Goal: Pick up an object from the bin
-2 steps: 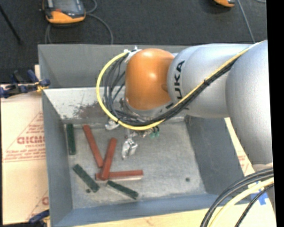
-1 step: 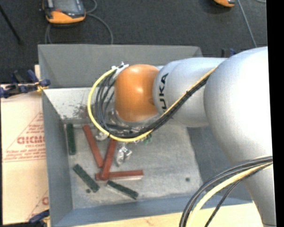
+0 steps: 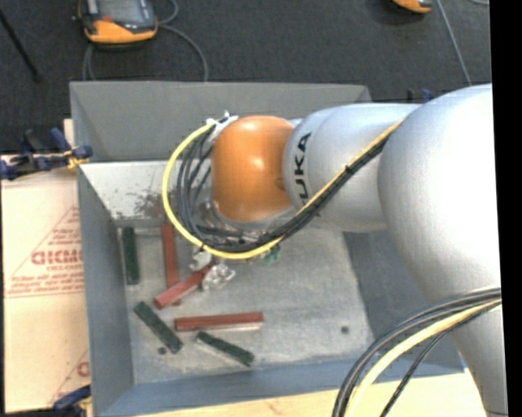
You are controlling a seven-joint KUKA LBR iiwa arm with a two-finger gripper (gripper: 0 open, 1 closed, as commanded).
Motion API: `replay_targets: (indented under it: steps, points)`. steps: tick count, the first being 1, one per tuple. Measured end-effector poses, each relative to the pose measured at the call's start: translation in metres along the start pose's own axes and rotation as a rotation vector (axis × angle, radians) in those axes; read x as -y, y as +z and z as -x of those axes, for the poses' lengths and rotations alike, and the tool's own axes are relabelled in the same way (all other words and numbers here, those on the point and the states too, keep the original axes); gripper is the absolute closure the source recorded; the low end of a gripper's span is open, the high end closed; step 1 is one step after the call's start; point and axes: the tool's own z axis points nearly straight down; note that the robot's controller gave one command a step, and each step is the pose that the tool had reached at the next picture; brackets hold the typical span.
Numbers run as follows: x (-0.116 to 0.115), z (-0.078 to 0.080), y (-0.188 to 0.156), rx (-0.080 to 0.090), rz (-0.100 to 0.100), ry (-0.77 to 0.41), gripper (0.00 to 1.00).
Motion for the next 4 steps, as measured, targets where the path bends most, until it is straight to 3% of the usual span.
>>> replay_targets:
  steps: [2,4]
  points:
    - [0.0,-0.001,-0.002,-0.002,0.001,0.001,1.0]
    - [-0.001,-0.002,-0.025,-0.009,0.003,0.003,1.0]
